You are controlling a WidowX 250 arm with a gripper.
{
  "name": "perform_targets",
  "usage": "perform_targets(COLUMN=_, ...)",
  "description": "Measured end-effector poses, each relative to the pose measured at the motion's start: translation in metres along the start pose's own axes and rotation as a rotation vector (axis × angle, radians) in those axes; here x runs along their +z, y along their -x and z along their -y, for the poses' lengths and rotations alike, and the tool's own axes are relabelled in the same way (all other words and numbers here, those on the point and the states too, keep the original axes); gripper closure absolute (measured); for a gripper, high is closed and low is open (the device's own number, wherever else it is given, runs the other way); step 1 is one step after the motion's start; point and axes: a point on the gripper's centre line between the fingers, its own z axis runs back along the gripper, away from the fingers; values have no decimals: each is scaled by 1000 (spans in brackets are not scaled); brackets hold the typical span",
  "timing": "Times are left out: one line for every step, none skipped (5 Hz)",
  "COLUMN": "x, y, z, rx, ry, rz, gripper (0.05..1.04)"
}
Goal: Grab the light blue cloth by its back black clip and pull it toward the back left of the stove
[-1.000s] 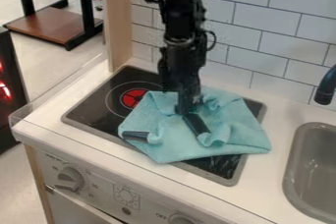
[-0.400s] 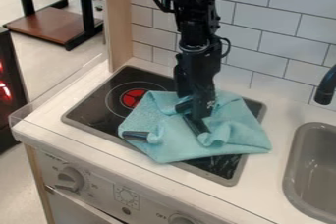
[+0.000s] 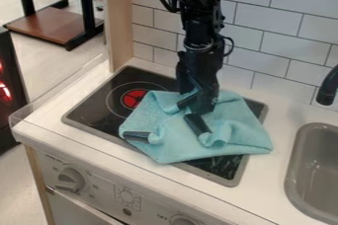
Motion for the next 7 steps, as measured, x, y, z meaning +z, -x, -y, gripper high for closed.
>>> perform_targets(x=0, y=-1, z=-1, rx=5, ry=-5, rz=6, gripper=455)
perform_targets(x=-1, y=3, z=2, rx=4, ry=1, rz=-5, gripper=727)
perform_targets(x=14, y=4, z=-1, rx=20, ry=-9, rz=24, gripper=910)
perform_targets(x=17, y=8, z=-2, rx=31, ry=5, rz=12, gripper=997)
perform_targets(x=28, y=7, z=-20, rx=83, ry=-5, rz=24, gripper=1012)
perform_targets(x=29, y=4, z=-50, rx=156, ry=-27, rz=25, gripper=1014)
perform_targets(x=25, y=1, z=-74, rx=222, ry=-50, rz=23, gripper=1014)
